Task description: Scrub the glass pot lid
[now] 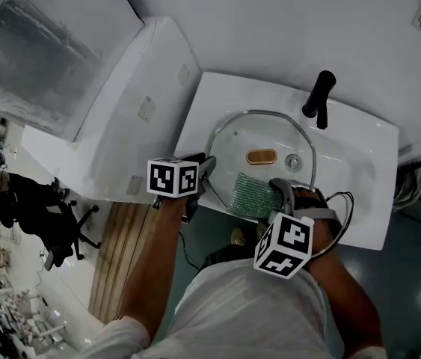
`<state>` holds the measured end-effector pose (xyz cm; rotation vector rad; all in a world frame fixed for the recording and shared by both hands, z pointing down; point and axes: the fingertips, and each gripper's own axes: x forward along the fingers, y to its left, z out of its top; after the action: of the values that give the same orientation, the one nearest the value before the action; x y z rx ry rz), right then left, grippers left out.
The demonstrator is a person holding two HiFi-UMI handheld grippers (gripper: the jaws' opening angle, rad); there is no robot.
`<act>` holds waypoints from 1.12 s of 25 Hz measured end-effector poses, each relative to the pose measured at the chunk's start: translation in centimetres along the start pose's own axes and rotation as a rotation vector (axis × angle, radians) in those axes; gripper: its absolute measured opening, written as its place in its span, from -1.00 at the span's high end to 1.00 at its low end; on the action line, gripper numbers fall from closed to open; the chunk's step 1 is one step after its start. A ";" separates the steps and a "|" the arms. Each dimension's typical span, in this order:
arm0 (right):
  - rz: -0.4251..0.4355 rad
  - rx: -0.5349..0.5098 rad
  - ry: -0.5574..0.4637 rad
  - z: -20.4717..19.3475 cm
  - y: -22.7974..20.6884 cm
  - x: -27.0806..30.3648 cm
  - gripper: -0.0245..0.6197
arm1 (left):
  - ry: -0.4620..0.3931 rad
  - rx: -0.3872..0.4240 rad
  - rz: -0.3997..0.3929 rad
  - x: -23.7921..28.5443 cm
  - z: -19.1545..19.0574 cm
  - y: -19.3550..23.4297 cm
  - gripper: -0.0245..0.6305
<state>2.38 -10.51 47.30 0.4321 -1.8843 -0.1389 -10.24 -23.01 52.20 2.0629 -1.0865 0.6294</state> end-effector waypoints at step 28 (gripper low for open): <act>0.120 0.051 0.075 -5.6 1.4 2.3 -0.16 | 0.019 0.015 -0.008 0.1 -0.1 0.1 0.50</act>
<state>6.58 -9.40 51.78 0.3532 -1.8372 0.0049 -10.28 -23.07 52.38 2.0687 -1.0647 0.6536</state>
